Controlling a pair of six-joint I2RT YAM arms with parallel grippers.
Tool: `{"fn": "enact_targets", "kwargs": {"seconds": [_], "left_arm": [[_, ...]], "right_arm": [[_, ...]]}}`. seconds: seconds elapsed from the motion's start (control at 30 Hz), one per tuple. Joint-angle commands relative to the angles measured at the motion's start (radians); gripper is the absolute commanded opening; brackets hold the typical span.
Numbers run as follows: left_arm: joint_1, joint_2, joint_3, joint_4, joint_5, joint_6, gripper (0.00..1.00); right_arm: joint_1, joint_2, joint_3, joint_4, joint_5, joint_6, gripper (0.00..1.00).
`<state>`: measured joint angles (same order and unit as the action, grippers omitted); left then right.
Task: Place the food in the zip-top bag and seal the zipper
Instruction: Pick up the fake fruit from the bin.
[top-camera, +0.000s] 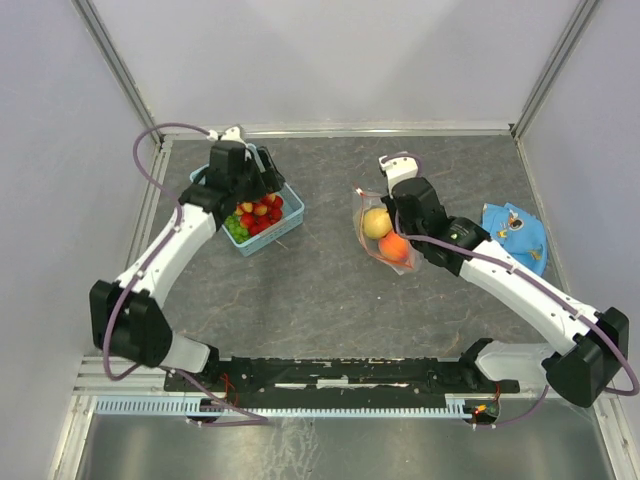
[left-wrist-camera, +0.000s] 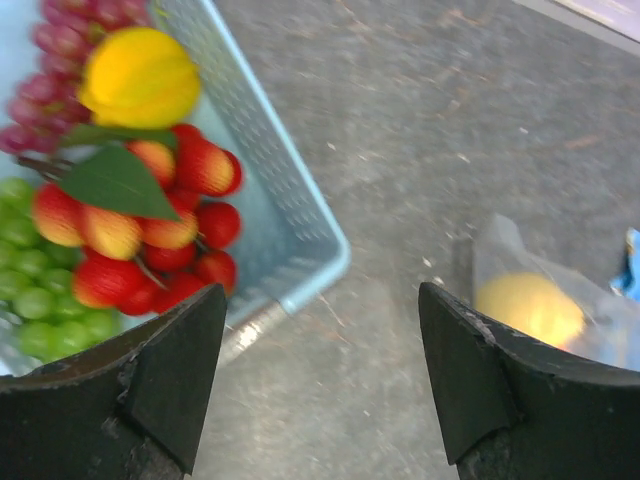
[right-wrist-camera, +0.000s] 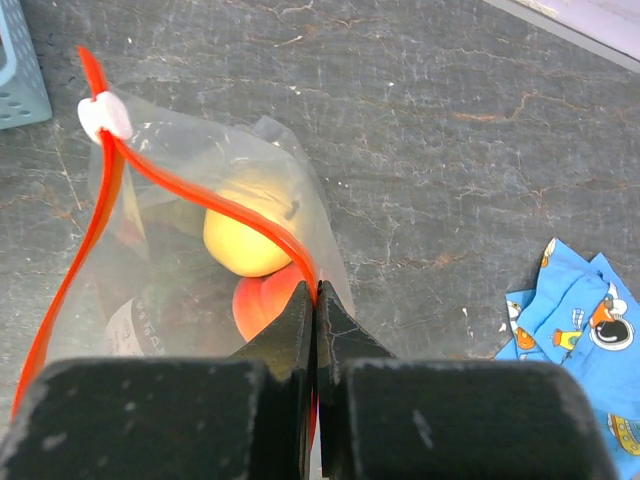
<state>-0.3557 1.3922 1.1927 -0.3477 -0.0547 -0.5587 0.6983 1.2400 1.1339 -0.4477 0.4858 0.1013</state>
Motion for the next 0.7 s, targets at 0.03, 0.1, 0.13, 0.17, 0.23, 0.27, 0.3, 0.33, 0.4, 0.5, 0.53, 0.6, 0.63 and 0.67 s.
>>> {"fn": "enact_targets", "kwargs": {"seconds": [0.03,0.1,0.13,0.17,0.23,0.27,0.3,0.33,0.4,0.5,0.53,0.6,0.63,0.67], "left_arm": [[0.095,0.150,0.224,-0.172,0.063,0.199,0.86],[0.128,0.242,0.306,-0.215,0.088,0.280,0.86],[0.141,0.282,0.347,-0.229,0.103,0.323,0.86],[0.151,0.317,0.388,-0.245,0.116,0.362,0.87],[0.174,0.394,0.479,-0.282,0.137,0.428,0.87],[0.183,0.431,0.515,-0.302,0.150,0.457,0.87],[0.192,0.465,0.546,-0.317,0.160,0.484,0.87],[0.201,0.494,0.575,-0.328,0.163,0.503,0.87],[0.218,0.550,0.617,-0.340,0.155,0.538,0.87],[0.242,0.616,0.659,-0.345,0.144,0.602,0.88],[0.249,0.643,0.677,-0.351,0.142,0.616,0.88],[0.265,0.712,0.730,-0.374,0.154,0.624,0.88],[0.269,0.741,0.753,-0.380,0.169,0.622,0.88],[0.270,0.763,0.771,-0.380,0.191,0.622,0.87]], "right_arm": [[-0.004,-0.076,-0.049,0.083,0.026,-0.025,0.02],[-0.005,-0.089,-0.060,0.093,0.005,-0.025,0.02],[-0.004,-0.096,-0.064,0.097,-0.001,-0.023,0.02],[-0.005,-0.104,-0.069,0.100,-0.006,-0.022,0.02],[-0.004,-0.118,-0.080,0.109,-0.009,-0.022,0.02],[-0.005,-0.124,-0.086,0.113,-0.011,-0.020,0.02],[-0.005,-0.129,-0.093,0.117,-0.016,-0.018,0.02],[-0.004,-0.134,-0.098,0.120,-0.022,-0.016,0.02],[-0.005,-0.140,-0.102,0.121,-0.035,-0.014,0.02],[-0.005,-0.140,-0.109,0.122,-0.042,-0.011,0.02],[-0.005,-0.141,-0.111,0.125,-0.044,-0.009,0.02],[-0.005,-0.137,-0.112,0.128,-0.051,-0.008,0.02],[-0.005,-0.134,-0.112,0.129,-0.055,-0.007,0.02],[-0.005,-0.131,-0.112,0.129,-0.059,-0.006,0.02]]}}
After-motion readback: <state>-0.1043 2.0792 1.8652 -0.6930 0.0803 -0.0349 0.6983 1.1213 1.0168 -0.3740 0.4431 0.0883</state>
